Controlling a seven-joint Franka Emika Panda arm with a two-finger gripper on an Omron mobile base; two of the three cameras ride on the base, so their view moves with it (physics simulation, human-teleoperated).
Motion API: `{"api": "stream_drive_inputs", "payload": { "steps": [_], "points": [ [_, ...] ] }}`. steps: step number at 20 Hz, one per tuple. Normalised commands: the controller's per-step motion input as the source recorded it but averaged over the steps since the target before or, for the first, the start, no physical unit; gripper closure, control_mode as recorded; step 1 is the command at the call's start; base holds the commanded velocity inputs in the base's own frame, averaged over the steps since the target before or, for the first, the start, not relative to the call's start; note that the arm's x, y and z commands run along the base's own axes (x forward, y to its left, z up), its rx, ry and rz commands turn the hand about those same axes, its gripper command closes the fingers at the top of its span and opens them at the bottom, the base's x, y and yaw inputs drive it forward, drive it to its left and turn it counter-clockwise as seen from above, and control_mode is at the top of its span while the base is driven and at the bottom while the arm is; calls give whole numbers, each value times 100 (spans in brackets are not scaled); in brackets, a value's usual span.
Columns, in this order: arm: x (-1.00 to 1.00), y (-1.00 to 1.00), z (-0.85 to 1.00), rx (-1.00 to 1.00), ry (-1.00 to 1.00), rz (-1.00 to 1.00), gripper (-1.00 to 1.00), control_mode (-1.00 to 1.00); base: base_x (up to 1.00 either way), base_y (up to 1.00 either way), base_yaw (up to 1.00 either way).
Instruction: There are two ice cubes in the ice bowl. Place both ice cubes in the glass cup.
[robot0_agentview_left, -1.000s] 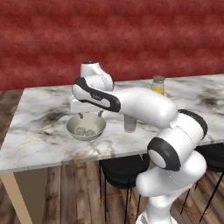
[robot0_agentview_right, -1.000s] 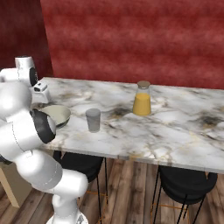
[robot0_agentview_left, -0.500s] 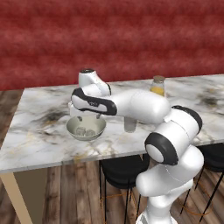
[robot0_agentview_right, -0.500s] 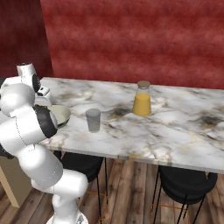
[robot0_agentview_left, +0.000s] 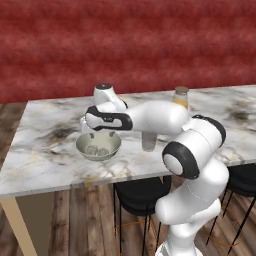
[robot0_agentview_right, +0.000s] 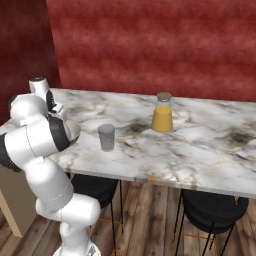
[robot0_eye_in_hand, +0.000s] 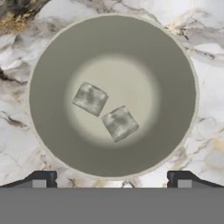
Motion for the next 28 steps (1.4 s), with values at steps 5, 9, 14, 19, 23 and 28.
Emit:
{"api": "stream_drive_inputs", "payload": {
  "steps": [5,9,14,19,23,28],
  "points": [
    [30,-1,-13,0,3,0,-100,-100,0,0,0],
    [14,0,-33,0,8,0,-100,-100,0,0,0],
    [25,0,-40,0,12,0,-100,-100,0,0,0],
    [29,-1,-36,0,13,2,-100,-100,0,0,0],
    [27,0,-23,-1,9,2,-100,-100,0,0,0],
    [20,0,-20,-3,4,4,-100,-100,0,0,0]
  ]
}}
